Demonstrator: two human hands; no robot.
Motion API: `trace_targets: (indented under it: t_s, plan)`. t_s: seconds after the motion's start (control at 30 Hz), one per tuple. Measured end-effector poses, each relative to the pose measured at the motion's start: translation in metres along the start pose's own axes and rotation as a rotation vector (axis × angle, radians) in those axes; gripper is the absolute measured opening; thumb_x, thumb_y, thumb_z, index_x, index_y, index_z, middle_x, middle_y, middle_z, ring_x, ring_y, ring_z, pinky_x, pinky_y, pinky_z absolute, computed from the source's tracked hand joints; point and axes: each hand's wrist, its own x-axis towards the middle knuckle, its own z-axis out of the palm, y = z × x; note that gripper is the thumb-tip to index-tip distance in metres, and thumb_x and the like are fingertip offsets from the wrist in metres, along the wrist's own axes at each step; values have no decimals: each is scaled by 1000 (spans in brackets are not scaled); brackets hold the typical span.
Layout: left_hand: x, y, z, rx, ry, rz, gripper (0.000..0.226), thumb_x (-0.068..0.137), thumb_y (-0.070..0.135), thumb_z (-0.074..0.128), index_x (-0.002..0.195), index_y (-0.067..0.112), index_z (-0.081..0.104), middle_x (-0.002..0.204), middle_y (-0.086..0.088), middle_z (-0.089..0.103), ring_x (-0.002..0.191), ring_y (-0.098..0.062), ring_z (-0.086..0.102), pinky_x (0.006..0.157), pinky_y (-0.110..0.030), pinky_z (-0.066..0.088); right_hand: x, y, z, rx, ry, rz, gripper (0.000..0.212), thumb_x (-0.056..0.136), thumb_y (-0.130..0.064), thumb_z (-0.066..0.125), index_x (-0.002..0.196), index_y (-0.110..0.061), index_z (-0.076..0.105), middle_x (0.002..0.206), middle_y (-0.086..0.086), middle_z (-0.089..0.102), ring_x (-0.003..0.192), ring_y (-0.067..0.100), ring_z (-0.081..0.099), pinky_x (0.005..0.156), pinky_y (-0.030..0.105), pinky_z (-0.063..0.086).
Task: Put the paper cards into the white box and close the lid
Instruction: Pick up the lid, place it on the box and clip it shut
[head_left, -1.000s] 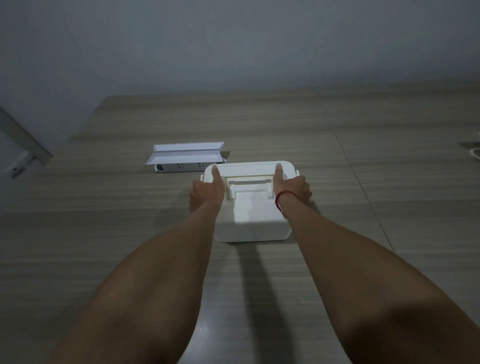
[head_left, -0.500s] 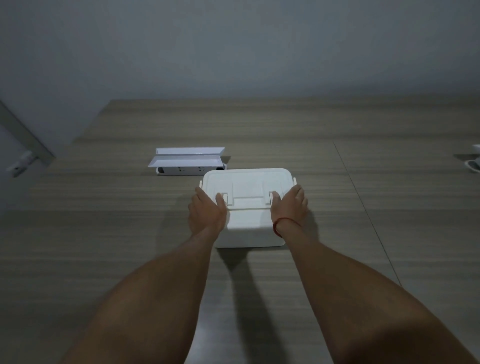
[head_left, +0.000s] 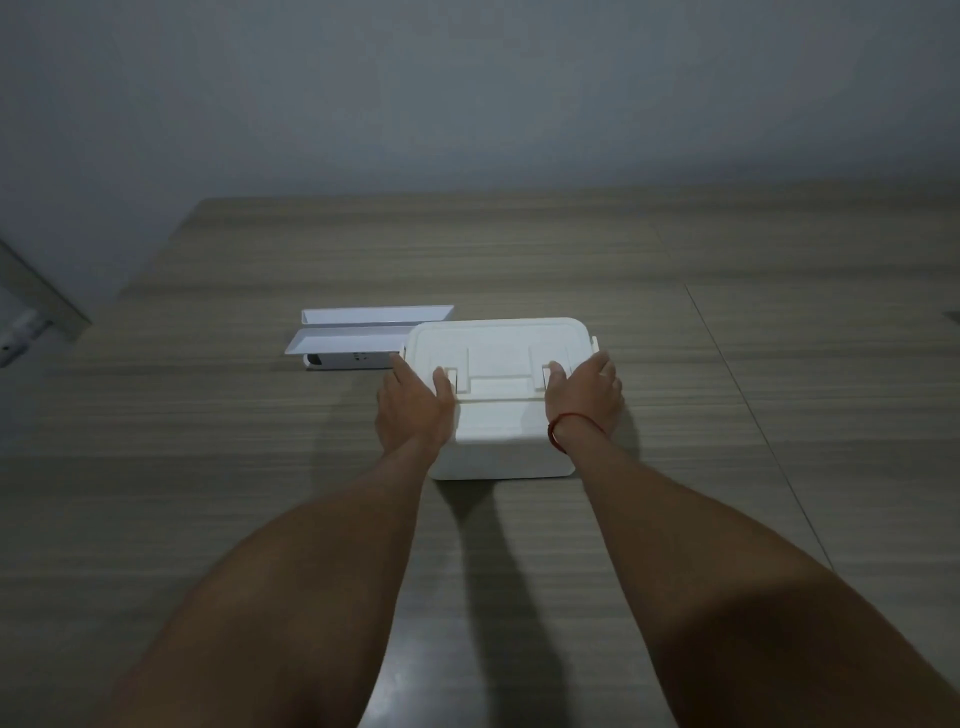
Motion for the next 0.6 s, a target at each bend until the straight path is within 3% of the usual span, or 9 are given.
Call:
trace_targets:
  t_s: [0.1, 0.23, 0.33, 0.4, 0.5, 0.6]
  plan:
    - [3, 1, 1, 7, -2, 4, 67, 94, 44, 39, 146, 3, 28, 139, -16, 49, 128, -33, 47, 97, -45, 43, 3, -2, 4, -18, -10, -1, 65, 92, -42, 54, 137, 2, 37, 140, 17, 46, 129, 32, 45, 105, 39, 36]
    - [3, 1, -5, 38, -53, 34, 71, 96, 43, 38, 149, 0, 21, 150, -16, 36, 136, -33, 39, 106, -47, 38, 0, 1, -1, -7, -62, -31, 66, 95, -41, 48, 141, 3, 31, 146, 18, 39, 133, 33, 39, 107, 41, 34]
    - [-7, -5, -11, 63, -62, 122, 68, 95, 43, 38, 145, -2, 27, 150, -18, 34, 137, -32, 38, 110, -45, 37, -13, 9, -10, -22, -128, -72, 72, 97, -44, 40, 146, 5, 22, 154, 20, 27, 142, 33, 28, 114, 41, 28]
    - [-25, -11, -15, 82, -80, 163, 69, 97, 44, 34, 147, -3, 25, 156, -18, 25, 145, -30, 28, 116, -43, 29, -27, 17, -19, -35, -176, -110, 73, 98, -45, 37, 149, 4, 18, 158, 20, 18, 147, 32, 19, 119, 40, 22]
    - [-60, -20, -23, 110, -105, 219, 69, 98, 43, 31, 149, -3, 24, 161, -16, 18, 149, -28, 18, 121, -40, 22, -52, 33, -37, -51, -225, -195, 72, 98, -45, 36, 149, 3, 21, 160, 18, 14, 149, 30, 15, 120, 38, 19]
    - [-93, -33, -29, 112, -130, 277, 65, 99, 42, 32, 149, 1, 26, 161, -15, 18, 148, -29, 22, 119, -40, 25, -80, 49, -50, -82, -255, -312, 68, 98, -43, 38, 148, 2, 26, 160, 16, 17, 149, 26, 16, 120, 35, 18]
